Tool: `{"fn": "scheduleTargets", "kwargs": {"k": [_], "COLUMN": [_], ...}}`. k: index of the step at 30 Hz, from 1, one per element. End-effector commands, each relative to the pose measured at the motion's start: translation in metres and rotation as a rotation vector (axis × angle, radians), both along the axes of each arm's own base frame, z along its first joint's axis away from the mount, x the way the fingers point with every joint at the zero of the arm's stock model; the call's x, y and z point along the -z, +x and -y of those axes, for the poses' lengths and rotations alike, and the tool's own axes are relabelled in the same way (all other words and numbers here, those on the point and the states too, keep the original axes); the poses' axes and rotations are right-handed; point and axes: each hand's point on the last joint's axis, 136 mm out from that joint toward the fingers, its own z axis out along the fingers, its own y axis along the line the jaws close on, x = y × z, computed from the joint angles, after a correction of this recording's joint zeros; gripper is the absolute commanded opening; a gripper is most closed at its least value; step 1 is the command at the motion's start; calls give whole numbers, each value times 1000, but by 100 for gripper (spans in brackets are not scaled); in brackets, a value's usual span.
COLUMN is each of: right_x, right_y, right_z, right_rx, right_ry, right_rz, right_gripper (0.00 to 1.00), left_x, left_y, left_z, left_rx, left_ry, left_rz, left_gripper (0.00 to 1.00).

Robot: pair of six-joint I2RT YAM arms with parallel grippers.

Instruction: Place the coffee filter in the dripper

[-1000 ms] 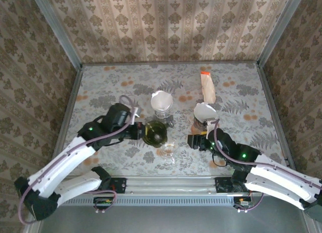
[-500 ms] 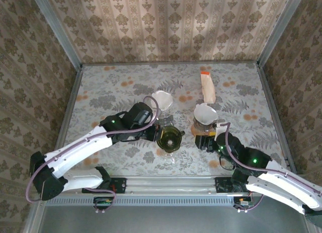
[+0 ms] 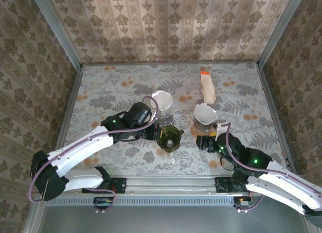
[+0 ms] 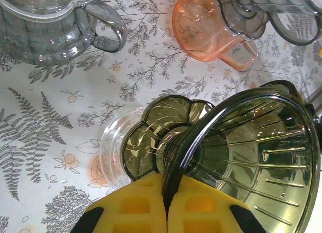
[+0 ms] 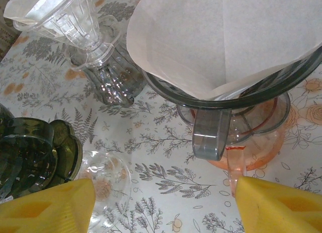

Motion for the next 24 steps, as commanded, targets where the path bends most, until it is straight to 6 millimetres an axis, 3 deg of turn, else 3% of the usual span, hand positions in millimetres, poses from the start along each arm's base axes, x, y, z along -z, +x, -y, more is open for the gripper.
{"fn": "scheduleTargets", "kwargs": {"k": [1,19,22,24], "right_x": [-16,-14,-13,-14], "right_y": [1,2,2,2], "right_z": [6,7,6,6], "right_rx": [25,31,31,29], "right_ry": [10,8,7,11], "right_rz": [31,29,26,27], "right_gripper": [75,75,75,76], "left_x": [-7,5,4,2], "left_y": [-4,-17,-17,-16], "left_z": [4,-5,-4,-4], "left_rx": [9,19,17,11], "left_ry": [-41,31,20,14], "left_rz": [-8,-70,-65,-60], "left_gripper": [0,0,15,31]}}
